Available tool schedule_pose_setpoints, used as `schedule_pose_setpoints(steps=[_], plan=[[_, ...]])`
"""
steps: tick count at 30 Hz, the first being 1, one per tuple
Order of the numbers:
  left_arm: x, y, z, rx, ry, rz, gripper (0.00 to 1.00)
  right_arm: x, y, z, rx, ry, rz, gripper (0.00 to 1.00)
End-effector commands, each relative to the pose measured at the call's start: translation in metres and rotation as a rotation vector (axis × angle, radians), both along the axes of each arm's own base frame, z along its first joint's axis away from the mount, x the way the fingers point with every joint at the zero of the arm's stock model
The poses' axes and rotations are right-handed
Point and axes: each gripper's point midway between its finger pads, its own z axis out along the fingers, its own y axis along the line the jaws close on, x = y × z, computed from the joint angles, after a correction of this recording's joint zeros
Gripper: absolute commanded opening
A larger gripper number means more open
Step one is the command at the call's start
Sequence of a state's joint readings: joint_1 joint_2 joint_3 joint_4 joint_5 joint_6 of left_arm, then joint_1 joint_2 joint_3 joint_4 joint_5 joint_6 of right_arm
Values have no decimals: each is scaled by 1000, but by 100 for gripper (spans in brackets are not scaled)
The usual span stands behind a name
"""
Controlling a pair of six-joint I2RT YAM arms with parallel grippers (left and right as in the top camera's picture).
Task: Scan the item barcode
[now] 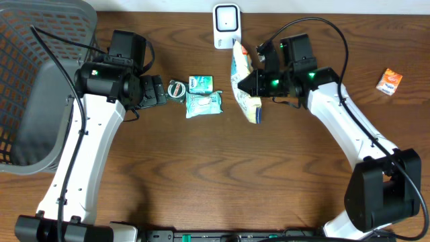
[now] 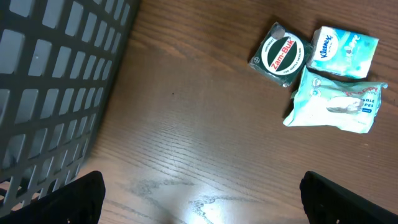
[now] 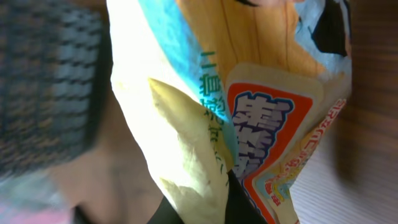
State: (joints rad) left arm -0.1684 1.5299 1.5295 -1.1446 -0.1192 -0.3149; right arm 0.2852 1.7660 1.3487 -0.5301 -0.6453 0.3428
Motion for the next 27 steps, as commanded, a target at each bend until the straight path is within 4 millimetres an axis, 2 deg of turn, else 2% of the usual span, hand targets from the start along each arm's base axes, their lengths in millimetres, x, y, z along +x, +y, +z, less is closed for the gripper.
schedule_pose_setpoints(steps=[1,6,9,11,13,14,17,20,24,27], plan=[[0,4,1,14,-2,12,99,-34,24,-13,200,113,159,1],[0,4,1,14,-2,12,99,-39,18,-59,242,224,44,1],[0,4,1,14,-2,12,99,-33,-1,-80,233,245,-67,1],[0,4,1,14,-2,12,99,-28,-22,-96,181,266,-157,6],[0,4,1,14,-2,12,99,-24,-42,-104,144,293,-225,20],[0,4,1,14,-2,12,98,-22,-49,-104,144,293,-238,31],[0,4,1,14,-2,12,99,-13,-77,-97,152,312,-302,35],[0,4,1,14,-2,12,99,-7,-101,-80,142,283,-326,44],[0,4,1,14,-2,12,99,-7,-120,-57,81,251,-340,61],[0,4,1,14,-2,12,99,-11,-121,-44,33,206,-318,78]])
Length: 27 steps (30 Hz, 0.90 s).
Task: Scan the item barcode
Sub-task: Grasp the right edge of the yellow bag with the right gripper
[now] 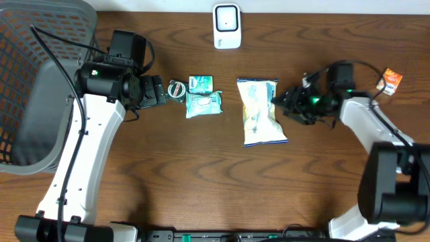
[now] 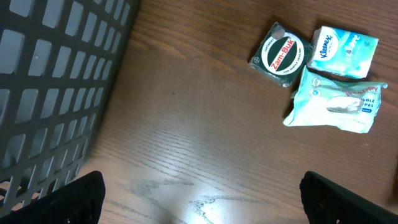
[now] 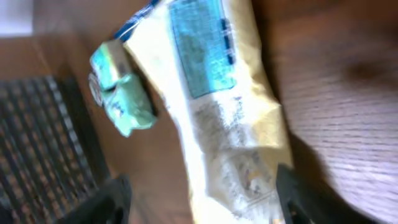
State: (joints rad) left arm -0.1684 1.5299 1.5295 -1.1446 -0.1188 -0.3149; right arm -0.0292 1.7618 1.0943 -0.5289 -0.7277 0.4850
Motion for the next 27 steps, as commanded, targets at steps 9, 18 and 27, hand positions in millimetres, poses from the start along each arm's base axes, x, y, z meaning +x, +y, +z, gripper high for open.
schedule_pose_setpoints(steps=[9,18,27], plan=[[0,4,1,14,-2,12,99,-6,-8,-12,-351,-61,45,99],[0,4,1,14,-2,12,99,-2,5,-63,-324,16,77,99],[0,4,1,14,-2,12,99,4,36,-88,-139,6,156,69]])
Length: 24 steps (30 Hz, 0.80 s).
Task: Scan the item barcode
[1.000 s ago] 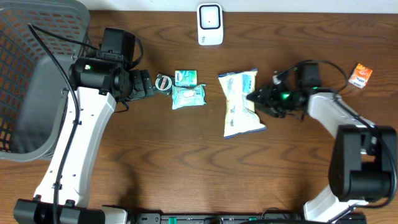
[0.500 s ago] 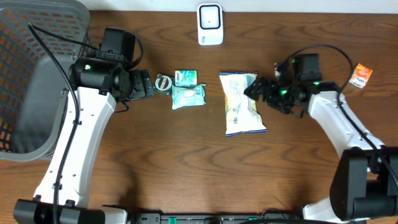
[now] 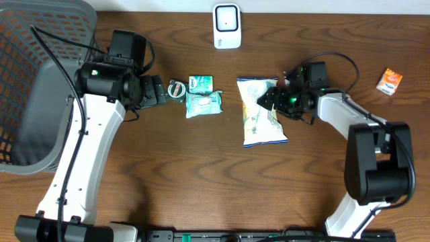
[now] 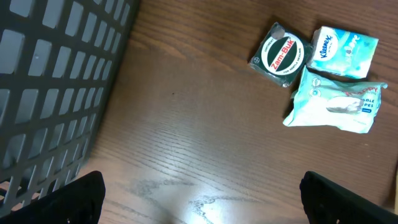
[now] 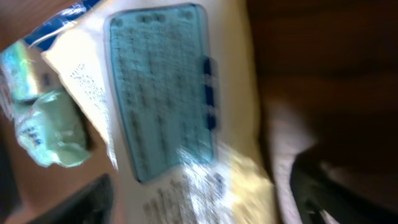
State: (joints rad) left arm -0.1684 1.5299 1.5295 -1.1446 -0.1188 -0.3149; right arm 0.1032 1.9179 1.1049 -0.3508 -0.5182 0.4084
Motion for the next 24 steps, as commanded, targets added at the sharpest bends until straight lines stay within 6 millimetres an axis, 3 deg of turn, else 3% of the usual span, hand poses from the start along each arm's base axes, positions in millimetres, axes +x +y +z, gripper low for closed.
schedule_pose_setpoints(steps=[1,3,4,8,13,19,24], plan=[[0,4,1,14,-2,12,99,-21,12,-35,61,116,40,48],[0,4,1,14,-2,12,98,-22,12,-38,61,124,39,20],[0,4,1,14,-2,12,99,-22,12,-38,62,124,38,1],[0,4,1,14,-2,12,99,-16,22,-14,167,86,66,1],[0,4,1,14,-2,12,99,-2,30,51,309,-51,94,1],[0,4,1,14,-2,12,99,10,34,162,316,-361,94,1],[0,4,1,14,-2,12,99,1,46,258,315,-674,126,1]])
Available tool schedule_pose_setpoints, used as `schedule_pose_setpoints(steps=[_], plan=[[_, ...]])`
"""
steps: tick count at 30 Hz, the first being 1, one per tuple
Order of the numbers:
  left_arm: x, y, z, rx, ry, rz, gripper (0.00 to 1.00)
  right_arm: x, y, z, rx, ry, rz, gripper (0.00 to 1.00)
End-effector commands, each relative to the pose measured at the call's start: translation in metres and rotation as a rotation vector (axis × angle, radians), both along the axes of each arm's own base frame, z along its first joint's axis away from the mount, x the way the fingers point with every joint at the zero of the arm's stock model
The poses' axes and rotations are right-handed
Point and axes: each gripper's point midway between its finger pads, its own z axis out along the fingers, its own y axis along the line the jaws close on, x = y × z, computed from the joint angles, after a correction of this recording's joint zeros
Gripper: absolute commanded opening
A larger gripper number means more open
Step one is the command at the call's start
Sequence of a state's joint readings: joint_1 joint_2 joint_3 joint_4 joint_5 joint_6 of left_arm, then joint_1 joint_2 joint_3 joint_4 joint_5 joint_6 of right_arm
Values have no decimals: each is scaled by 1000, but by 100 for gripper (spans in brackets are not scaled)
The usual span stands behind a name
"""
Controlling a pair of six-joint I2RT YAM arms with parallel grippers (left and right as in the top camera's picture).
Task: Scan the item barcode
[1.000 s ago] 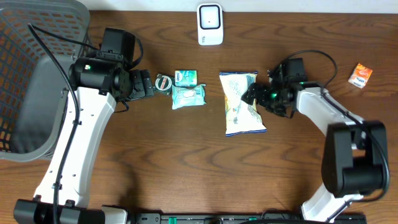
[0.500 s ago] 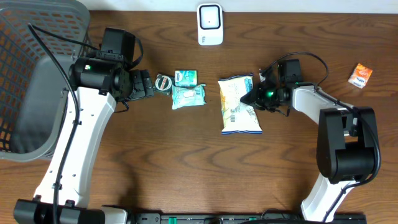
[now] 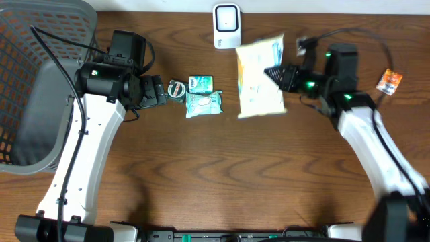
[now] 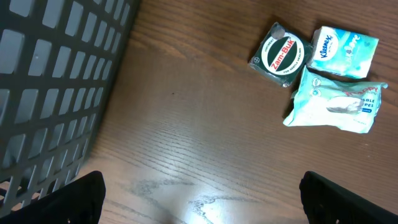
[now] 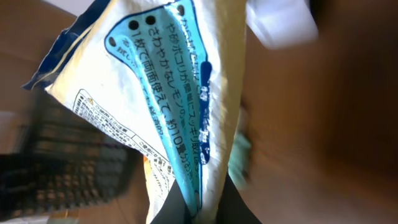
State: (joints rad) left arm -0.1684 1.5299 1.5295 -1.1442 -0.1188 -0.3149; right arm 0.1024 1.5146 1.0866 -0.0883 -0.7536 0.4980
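A cream and blue snack bag (image 3: 259, 79) hangs lifted off the table, its printed back with Japanese text (image 5: 180, 106) facing up. My right gripper (image 3: 277, 74) is shut on the bag's right edge, the jaws pinching it at the bottom of the right wrist view. The white barcode scanner (image 3: 227, 26) stands at the table's far edge, just left of the bag's top. My left gripper (image 4: 199, 199) hovers open over bare wood beside the basket, with nothing between its fingers.
A round Zam-Buk tin (image 3: 177, 89), a Kleenex pack (image 3: 201, 83) and a wipes pack (image 3: 203, 104) lie left of the bag. A grey mesh basket (image 3: 40, 81) fills the left side. A small orange packet (image 3: 389, 81) lies at the far right.
My right gripper, which was open at the bag's right edge as it lay flat, is now shut on that edge. The bag has risen off the table toward the scanner. The left arm is unmoved.
First my right gripper held the bag upright near the scanner, front side showing. Then the bag lay flat on the table, back side up, with the gripper open to its right. The gripper came up to its edge, and now holds it lifted.
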Motion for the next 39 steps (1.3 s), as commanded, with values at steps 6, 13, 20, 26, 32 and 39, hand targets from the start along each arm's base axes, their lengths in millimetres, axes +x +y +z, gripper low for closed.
schedule_pose_setpoints(steps=[6,13,20,26,32,39], plan=[[0,4,1,14,-2,12,99,-22,21,104,38,-318,-17,1],[0,4,1,14,-2,12,98,-23,27,108,69,-311,-11,1],[0,4,1,14,-2,12,98,-22,27,104,62,-297,-21,1],[0,4,1,14,-2,12,99,-1,2,65,-68,-183,-224,1],[0,4,1,14,-2,12,99,3,-77,0,-572,-79,-598,2],[0,4,1,14,-2,12,99,-26,-142,-13,-1129,-50,-783,1]])
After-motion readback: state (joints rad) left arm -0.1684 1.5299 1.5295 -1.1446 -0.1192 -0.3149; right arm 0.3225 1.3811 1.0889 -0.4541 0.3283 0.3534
